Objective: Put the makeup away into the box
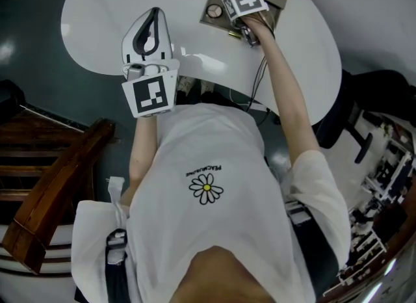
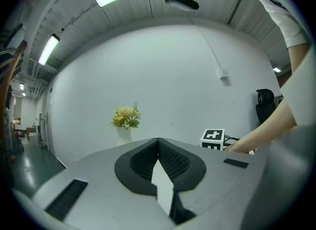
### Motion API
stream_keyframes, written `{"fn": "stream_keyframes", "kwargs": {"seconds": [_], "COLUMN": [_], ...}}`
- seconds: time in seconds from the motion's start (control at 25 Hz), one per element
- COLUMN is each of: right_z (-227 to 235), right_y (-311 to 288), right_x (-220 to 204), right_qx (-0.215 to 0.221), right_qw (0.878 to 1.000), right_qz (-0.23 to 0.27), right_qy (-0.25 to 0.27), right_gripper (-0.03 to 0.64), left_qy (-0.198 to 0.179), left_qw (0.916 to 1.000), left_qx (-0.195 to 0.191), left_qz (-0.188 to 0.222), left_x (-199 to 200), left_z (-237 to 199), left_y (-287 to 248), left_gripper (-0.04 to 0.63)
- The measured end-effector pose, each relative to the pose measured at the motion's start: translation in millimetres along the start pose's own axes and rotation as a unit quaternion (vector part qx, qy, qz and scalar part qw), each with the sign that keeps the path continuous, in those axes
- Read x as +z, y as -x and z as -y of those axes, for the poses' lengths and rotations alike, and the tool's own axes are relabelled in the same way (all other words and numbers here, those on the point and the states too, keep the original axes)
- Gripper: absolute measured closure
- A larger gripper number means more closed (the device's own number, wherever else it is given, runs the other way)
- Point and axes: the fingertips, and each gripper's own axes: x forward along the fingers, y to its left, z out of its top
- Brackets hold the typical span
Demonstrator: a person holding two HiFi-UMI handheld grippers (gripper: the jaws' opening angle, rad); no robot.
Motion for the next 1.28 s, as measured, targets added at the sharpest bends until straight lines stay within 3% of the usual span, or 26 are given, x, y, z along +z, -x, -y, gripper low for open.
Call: {"fn": "stream_keyframes", "kwargs": {"seconds": [0.28, 0.4, 0.52, 0.72, 0.92, 1.08, 1.28], "right_z": [0.7, 1.4, 1.3, -7.0, -17.1, -23.9, -23.7], "right_y": [17.4, 46.2, 89.9, 174.9, 252.7, 268.7, 273.9], "right_x": [5.7, 16.5, 26.4, 23.8, -0.1, -28.8, -54.7], "right_qx": [0.003, 0.002, -0.008, -0.027, -0.077, -0.097, -0.122], "right_qw": [1.0, 0.997, 0.987, 0.951, 0.89, 0.854, 0.836], "right_qz": [0.031, 0.079, 0.155, 0.305, 0.443, 0.502, 0.521], "right_qy": [0.001, -0.011, -0.031, -0.053, -0.076, -0.094, -0.121], "right_gripper": [0.482, 0.485, 0.565, 0.581, 0.583, 0.586, 0.586], "left_qy": [-0.008, -0.009, -0.013, -0.021, -0.027, -0.028, -0.027], "left_qw": [0.9999, 0.9997, 0.9991, 0.9965, 0.9924, 0.9898, 0.9877], "left_qx": [-0.007, -0.017, -0.033, -0.068, -0.103, -0.125, -0.141], "left_qz": [0.006, 0.013, 0.025, 0.043, 0.061, 0.063, 0.063], "left_x": [2.2, 9.6, 20.2, 34.1, 48.8, 51.5, 53.4], "left_z": [7.7, 16.8, 29.1, 56.5, 82.1, 99.0, 109.7], "left_y": [2.7, 0.9, -0.9, -6.6, -12.1, -11.7, -9.6], "left_gripper": [0.577, 0.577, 0.577, 0.577, 0.577, 0.577, 0.577]}}
